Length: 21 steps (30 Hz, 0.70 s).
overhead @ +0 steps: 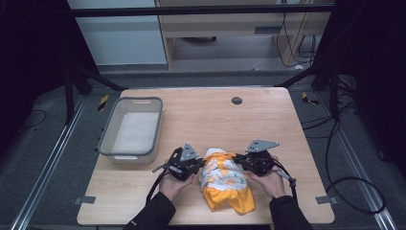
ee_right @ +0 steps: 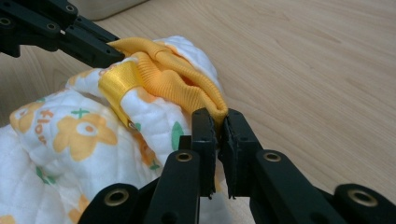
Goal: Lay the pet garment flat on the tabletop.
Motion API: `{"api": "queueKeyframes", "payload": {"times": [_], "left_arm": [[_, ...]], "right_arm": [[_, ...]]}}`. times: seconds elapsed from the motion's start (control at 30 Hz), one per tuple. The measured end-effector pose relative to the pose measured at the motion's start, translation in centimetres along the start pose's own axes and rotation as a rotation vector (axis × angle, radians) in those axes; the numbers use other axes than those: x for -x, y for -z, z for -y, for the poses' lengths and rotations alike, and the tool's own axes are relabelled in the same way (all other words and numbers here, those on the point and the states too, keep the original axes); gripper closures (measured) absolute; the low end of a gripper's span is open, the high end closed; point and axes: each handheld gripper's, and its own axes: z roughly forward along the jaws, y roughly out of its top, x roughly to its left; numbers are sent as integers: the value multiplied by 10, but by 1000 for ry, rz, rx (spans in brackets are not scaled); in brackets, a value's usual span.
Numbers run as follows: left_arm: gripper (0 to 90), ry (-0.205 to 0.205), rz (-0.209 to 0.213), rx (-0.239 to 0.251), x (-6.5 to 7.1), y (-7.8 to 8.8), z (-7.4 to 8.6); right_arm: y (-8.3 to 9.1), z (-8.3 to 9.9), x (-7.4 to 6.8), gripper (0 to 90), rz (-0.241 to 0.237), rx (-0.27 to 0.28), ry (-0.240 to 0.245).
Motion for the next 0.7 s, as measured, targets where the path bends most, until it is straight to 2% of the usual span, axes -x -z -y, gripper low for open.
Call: {"api": "queueKeyframes", "payload": {"times": [0.17,0.4,0.7], "left_arm": [[865,13,-6,40,0,11,-7],[867,30,-13,101,-2,30,-18],[867,14,-35,141,2,45,-29]], "right_arm": [[8,-6,-3,840,12,36,14],[15,-14,-6,845,17,84,9],[24,-27,-11,847,37,135,12]]}}
